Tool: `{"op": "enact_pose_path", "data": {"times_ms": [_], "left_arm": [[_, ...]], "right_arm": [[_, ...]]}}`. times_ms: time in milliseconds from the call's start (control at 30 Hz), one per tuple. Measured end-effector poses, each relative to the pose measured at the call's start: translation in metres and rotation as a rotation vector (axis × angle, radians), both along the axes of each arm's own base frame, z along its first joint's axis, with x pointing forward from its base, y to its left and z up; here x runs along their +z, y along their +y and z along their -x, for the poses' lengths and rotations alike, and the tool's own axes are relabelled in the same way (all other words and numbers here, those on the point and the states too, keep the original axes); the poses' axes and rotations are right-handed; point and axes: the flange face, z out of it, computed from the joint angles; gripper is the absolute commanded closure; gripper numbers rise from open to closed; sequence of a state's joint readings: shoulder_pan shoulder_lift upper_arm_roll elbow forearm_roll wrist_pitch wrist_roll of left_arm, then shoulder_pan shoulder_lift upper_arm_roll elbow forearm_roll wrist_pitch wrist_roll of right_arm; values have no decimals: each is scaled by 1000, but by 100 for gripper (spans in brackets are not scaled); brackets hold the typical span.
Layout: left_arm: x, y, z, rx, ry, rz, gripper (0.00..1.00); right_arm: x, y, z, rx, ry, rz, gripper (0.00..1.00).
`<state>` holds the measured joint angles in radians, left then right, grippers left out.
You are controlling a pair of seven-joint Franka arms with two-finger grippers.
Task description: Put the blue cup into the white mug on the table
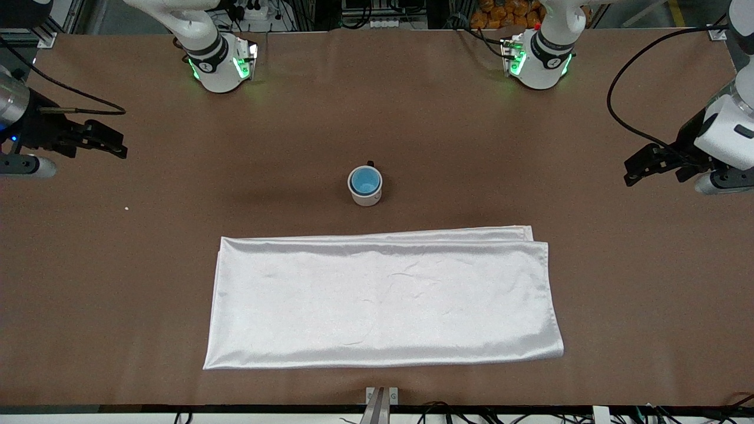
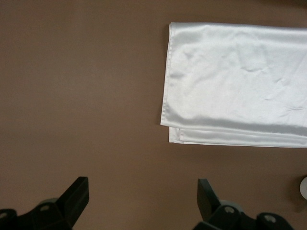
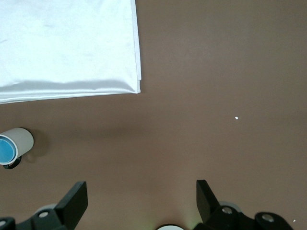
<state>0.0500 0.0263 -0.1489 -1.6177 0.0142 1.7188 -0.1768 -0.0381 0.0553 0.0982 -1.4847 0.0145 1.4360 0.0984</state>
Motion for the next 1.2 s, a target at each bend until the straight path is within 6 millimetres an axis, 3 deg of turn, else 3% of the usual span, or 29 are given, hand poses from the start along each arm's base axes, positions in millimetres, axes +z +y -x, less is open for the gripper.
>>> {"op": "enact_pose_path", "data": {"times_ms": [400,1200], "left_arm": [[3,-2,11,-53,-6,-9,0],[5,-1,13,-83,-8,-12,0]], "right_arm": [[4,-6,-8,2,-68,-4,0],[7,-15,-17,-16,-141,-5,0]]}}
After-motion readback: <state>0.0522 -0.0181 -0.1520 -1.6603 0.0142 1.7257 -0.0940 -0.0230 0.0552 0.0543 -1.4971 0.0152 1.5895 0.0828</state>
